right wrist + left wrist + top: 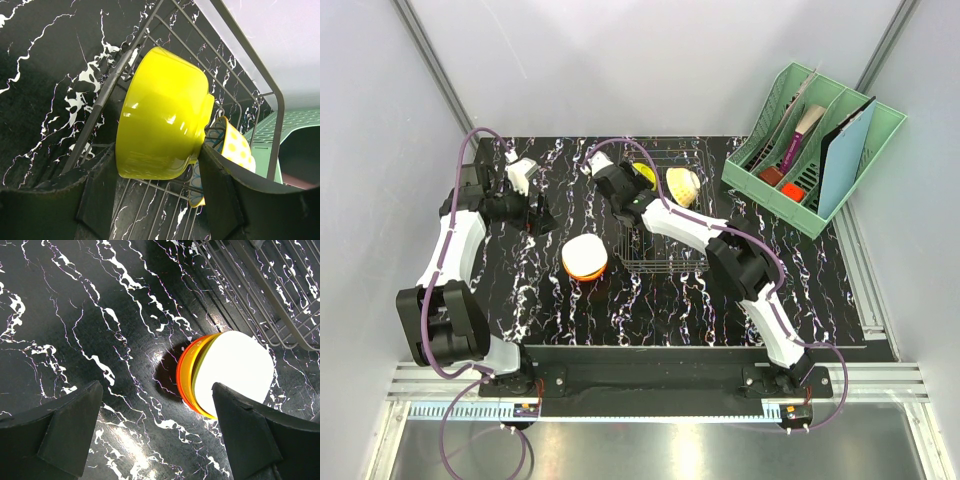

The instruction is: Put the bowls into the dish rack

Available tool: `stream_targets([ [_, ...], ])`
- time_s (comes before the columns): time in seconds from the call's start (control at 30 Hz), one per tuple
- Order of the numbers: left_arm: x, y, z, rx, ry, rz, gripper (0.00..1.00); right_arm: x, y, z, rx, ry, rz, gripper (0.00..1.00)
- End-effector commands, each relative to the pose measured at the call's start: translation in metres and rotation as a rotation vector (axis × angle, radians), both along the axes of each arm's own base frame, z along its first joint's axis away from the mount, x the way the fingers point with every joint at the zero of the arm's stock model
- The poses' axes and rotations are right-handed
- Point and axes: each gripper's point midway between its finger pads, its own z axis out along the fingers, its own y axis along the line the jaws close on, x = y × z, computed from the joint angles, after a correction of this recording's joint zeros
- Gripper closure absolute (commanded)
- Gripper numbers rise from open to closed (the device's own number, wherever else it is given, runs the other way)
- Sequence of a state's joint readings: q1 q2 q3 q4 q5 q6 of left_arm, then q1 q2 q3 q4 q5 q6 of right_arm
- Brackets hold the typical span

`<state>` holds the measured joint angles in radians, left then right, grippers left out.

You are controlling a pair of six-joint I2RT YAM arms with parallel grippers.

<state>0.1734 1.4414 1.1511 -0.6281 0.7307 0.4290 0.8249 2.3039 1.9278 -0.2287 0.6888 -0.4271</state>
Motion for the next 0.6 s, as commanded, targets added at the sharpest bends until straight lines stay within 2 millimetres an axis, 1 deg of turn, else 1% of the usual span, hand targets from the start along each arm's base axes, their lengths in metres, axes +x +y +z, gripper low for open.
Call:
stream_targets([
  [0.0, 0.0043, -0.0013, 0.0198, -0.006, -0.081, -0.025, 0.05, 0.0041, 0.01, 0.0229, 0.045, -0.054, -0.002, 0.69],
  [0.03, 0.0043, -0.0013, 0.0202, -0.006, -0.081, -0.025, 0.05, 0.0036, 0.0105, 0.021, 0.043, -0.049, 0.003, 0.61],
  [0.07, 0.0046, -0.0012, 0.0203, -0.005, -0.083, -0.025, 0.05, 0.0034, 0.0113, 0.0224, 0.046, -0.048, 0.009, 0.47],
  [0.13, 0.0047, -0.0006, 0.0207, -0.005, -0.084, -0.025, 0.04, 0.0027, 0.0108, 0.0232, 0.043, -0.046, 0.011, 0.35],
  [0.17, 0.0045, -0.0007, 0.0205, -0.005, -0.082, -0.025, 0.04, 0.0026, 0.0116, 0.0233, 0.046, -0.044, 0.014, 0.27],
  [0.2, 0.0047, -0.0007, 0.0207, -0.005, -0.083, -0.024, 0.04, 0.0024, 0.0119, 0.0237, 0.048, -0.043, 0.016, 0.23],
  [0.27, 0.0046, -0.0012, 0.0205, -0.01, -0.08, -0.024, 0.04, 0.0018, 0.0125, 0.0239, 0.049, -0.038, 0.021, 0.17],
  [0.3, 0.0048, -0.0006, 0.0212, -0.009, -0.083, -0.022, 0.04, 0.0013, 0.0125, 0.023, 0.047, -0.034, 0.023, 0.12],
  [0.37, 0.0048, -0.0009, 0.0212, -0.012, -0.081, -0.022, 0.04, 0.0005, 0.0126, 0.0227, 0.045, -0.029, 0.027, 0.09],
  [0.4, 0.0049, -0.0009, 0.0207, -0.012, -0.079, -0.022, 0.04, 0.0002, 0.0127, 0.024, 0.049, -0.029, 0.027, 0.06],
  [0.47, 0.0048, -0.0015, 0.0207, -0.014, -0.077, -0.022, 0.04, 0.0001, 0.0132, 0.0238, 0.052, -0.028, 0.029, 0.05],
  [0.57, 0.0046, -0.0009, 0.0206, -0.012, -0.079, -0.022, 0.04, -0.0004, 0.0137, 0.0301, 0.061, -0.031, 0.032, 0.02],
])
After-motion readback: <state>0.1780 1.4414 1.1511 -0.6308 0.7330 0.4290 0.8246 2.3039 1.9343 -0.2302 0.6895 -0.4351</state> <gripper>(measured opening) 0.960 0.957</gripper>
